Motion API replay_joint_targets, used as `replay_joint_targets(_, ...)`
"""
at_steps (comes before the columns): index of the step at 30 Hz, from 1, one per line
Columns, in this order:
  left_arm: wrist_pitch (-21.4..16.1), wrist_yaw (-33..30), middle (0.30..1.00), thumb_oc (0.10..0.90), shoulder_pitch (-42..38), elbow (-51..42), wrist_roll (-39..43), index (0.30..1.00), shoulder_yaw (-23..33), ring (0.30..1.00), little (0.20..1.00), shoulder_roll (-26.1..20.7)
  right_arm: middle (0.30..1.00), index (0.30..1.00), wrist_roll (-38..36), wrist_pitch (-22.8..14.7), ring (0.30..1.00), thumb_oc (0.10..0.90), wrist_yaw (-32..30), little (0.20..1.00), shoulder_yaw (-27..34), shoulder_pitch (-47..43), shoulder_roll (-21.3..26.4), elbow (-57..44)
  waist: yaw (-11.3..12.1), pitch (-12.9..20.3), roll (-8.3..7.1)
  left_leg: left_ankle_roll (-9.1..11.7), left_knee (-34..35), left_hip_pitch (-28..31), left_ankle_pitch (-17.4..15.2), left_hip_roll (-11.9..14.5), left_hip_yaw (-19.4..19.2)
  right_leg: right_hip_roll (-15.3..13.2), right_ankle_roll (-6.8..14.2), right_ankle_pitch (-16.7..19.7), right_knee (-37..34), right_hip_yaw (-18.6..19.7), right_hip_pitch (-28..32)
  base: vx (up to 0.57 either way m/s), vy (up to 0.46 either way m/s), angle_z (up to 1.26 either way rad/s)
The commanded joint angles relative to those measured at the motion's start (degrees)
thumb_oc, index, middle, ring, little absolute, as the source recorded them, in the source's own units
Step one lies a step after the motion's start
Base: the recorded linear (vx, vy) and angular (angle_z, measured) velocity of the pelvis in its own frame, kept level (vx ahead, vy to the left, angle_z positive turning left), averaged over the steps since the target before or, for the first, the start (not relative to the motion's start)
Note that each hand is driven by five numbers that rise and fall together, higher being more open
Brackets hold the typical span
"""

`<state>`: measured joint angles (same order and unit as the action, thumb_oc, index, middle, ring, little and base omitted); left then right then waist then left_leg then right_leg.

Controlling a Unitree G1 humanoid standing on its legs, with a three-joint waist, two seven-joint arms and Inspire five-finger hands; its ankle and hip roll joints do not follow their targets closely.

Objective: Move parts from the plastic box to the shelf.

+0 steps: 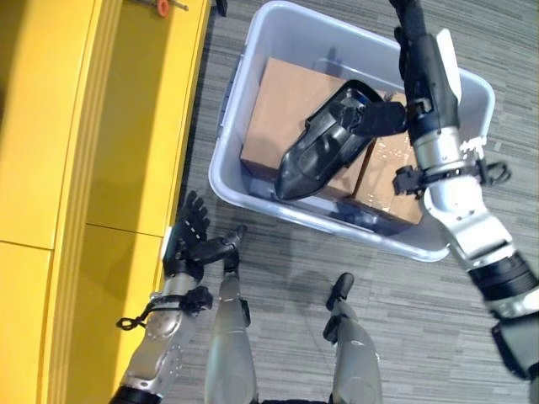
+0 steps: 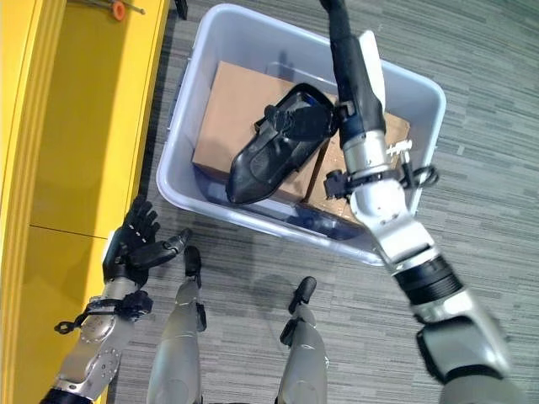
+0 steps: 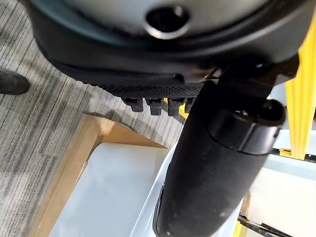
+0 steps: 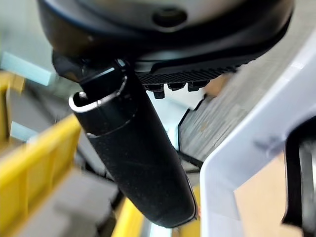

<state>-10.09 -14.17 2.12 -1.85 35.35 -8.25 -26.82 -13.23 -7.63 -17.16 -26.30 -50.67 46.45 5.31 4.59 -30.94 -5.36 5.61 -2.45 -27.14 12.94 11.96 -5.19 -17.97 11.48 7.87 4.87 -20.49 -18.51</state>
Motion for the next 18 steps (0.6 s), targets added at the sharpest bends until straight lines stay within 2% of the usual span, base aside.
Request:
replay_joint_targets(1,-5.83,2.53,1.000,0.900,2.42,-9.12,-0.66,1.000,2.46,1.000,1.000,-3.62,1.000,1.000,5.20,-2.68,1.000,0.900,2.35,1.000,-2.22,-10.35,2.20,-1.31,1.38,1.14,-2.57,3.72,-0.85,6.81,-4.89,4.43,-3.60,-2.64,1.22,0.14,3.35,-0.63,1.53,0.00,0.000,0.00)
replay_joint_targets(11,-7.19,4.56,1.000,0.900,4.13,-9.72,0.65,1.000,3.25,1.000,1.000,-4.77,1.000,1.000,13.14,-1.35,1.000,0.900,7.68,1.000,-17.12,-22.45,10.69,8.39,2.61,1.14,-2.24,3.95,-0.80,4.59,-4.54,4.42,-2.93,-2.41,1.42,0.38,3.12,-1.31,0.22,0.01,-0.005,0.03)
replay_joint_targets(15,-7.47,5.17,1.000,0.900,4.46,-9.39,0.51,1.000,3.24,1.000,1.000,-5.36,1.000,1.000,16.87,-0.94,1.000,0.900,9.34,1.000,-22.46,-26.86,11.75,11.81,3.06,1.14,-1.72,3.96,-1.02,2.94,-4.34,4.35,-2.52,-2.37,1.43,0.23,3.32,-1.56,-0.83,0.02,-0.003,0.06)
replay_joint_targets(18,-7.59,5.30,1.000,0.900,4.56,-9.20,0.75,1.000,3.38,1.000,1.000,-5.38,1.000,1.000,17.59,-0.90,1.000,0.900,9.95,1.000,-24.27,-28.54,12.08,12.77,3.14,1.14,-1.52,3.96,-1.02,2.22,-4.26,4.28,-2.42,-2.33,1.44,0.21,3.24,-1.70,-1.29,0.01,0.000,0.05)
